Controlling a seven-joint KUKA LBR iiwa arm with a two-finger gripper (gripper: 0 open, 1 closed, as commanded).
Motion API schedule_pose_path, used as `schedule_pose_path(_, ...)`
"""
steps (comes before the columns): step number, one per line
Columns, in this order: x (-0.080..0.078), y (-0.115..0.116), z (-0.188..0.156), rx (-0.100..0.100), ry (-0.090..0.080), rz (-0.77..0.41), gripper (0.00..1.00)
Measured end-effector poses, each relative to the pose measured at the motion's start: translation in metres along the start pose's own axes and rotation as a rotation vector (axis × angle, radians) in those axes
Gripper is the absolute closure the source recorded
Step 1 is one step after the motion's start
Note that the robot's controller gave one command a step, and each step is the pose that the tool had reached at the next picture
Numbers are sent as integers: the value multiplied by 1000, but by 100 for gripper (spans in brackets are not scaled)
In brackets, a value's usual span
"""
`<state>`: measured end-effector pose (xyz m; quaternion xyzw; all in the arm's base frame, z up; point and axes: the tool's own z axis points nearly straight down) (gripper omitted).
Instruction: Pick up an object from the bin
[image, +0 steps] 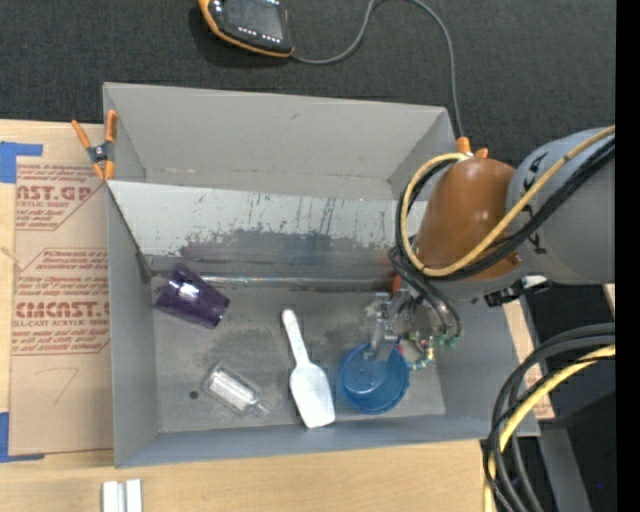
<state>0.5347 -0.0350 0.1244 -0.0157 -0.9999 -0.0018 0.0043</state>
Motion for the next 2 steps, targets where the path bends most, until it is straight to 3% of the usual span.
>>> schedule_pose_path(1,-2,0,-15,0,-8,0,100)
schedule_pose_path(2,-1,0,-28,0,-3,0,100)
